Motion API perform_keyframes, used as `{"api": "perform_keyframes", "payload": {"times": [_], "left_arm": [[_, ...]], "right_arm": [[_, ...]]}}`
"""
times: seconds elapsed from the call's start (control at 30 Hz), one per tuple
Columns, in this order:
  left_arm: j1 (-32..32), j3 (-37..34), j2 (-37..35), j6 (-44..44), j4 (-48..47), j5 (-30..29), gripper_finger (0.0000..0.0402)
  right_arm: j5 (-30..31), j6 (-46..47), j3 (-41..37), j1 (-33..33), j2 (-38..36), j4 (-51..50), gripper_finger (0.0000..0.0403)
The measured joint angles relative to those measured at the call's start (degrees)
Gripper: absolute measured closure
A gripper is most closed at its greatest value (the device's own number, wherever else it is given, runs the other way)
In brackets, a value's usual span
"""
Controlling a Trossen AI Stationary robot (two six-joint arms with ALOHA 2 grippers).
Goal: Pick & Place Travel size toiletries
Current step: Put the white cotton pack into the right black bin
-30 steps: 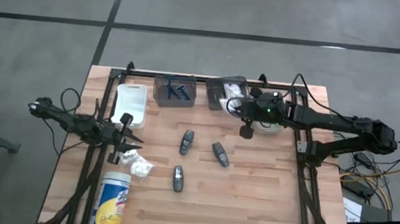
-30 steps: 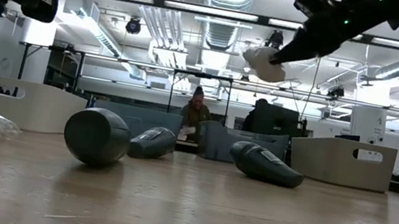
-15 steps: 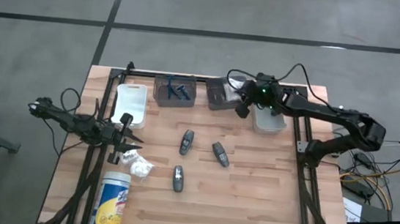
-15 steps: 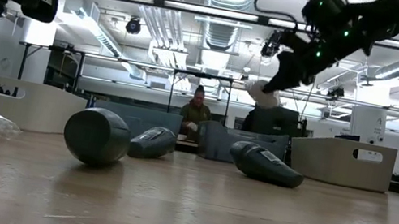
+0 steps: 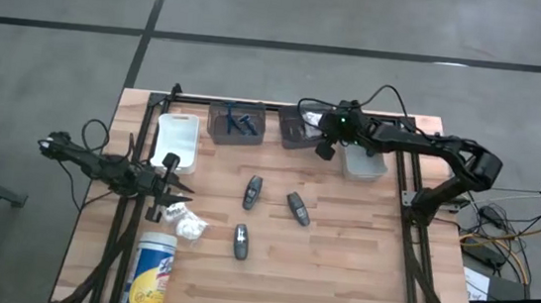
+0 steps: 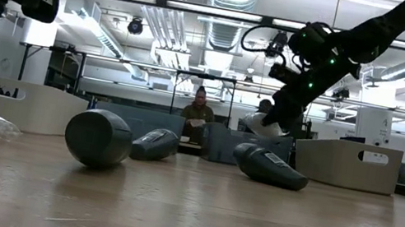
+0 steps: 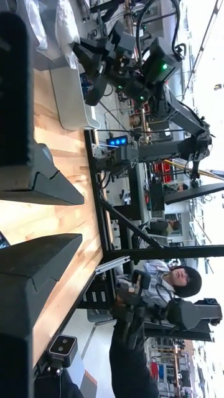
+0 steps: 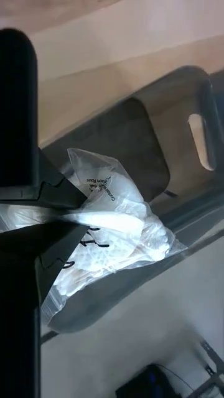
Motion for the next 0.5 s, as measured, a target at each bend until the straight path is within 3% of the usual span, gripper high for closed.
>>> {"api": "perform_keyframes", "payload": {"times": [0.5], "left_arm": [[0.0,0.0,0.0,0.0,0.0,0.0,0.0312]], "right_arm": [[-0.1,-4.7,0.0,-2.4,0.7,0.7,0.0373]]}}
